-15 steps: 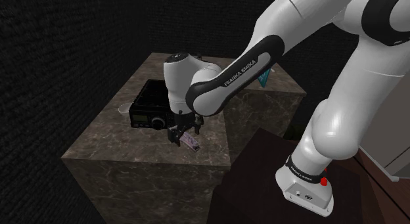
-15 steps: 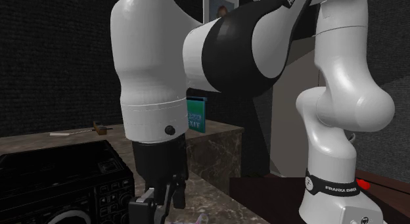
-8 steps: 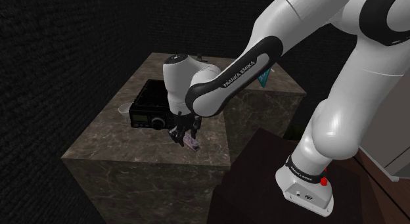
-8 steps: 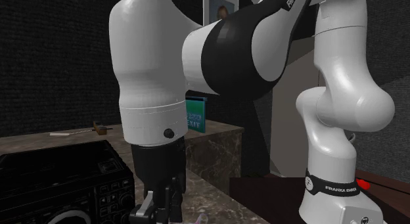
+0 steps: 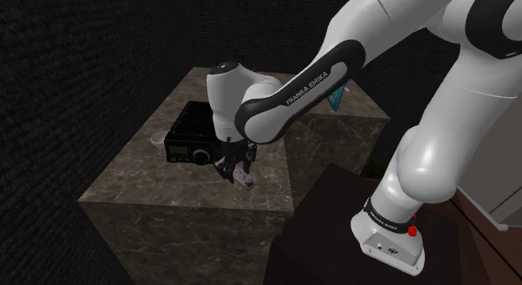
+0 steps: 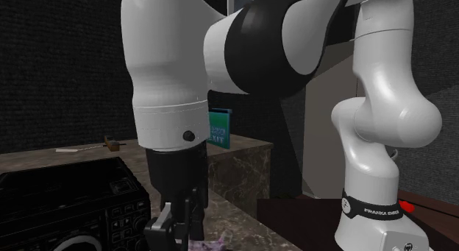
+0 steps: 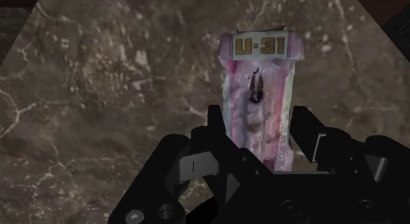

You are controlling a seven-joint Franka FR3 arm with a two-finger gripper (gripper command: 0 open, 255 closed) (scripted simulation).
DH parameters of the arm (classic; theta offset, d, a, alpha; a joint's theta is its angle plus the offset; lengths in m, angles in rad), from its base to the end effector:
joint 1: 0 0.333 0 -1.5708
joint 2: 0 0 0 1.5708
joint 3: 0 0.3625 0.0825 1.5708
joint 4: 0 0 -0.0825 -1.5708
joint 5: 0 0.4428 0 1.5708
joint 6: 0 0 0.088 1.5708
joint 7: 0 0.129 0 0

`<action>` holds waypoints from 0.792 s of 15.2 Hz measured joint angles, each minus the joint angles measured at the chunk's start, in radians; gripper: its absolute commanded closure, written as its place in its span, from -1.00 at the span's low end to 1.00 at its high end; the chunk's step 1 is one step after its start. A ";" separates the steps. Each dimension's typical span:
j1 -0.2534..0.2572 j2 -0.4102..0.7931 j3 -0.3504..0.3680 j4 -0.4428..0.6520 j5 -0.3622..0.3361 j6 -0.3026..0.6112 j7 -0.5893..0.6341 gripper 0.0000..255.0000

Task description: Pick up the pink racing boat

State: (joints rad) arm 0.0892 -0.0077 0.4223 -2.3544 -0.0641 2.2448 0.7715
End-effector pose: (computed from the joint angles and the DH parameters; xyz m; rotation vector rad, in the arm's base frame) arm 0.4619 0.2558 0.3073 3.0203 -0.3299 -0.0785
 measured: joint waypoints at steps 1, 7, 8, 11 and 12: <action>0.000 -0.010 0.000 0.003 0.006 -0.013 -0.006 1.00; 0.000 -0.068 -0.004 0.030 0.036 -0.089 -0.033 1.00; -0.001 -0.076 -0.005 0.040 0.040 -0.106 -0.037 1.00; 0.000 -0.097 -0.007 0.062 0.050 -0.148 -0.046 1.00; 0.000 -0.101 -0.007 0.067 0.052 -0.157 -0.047 1.00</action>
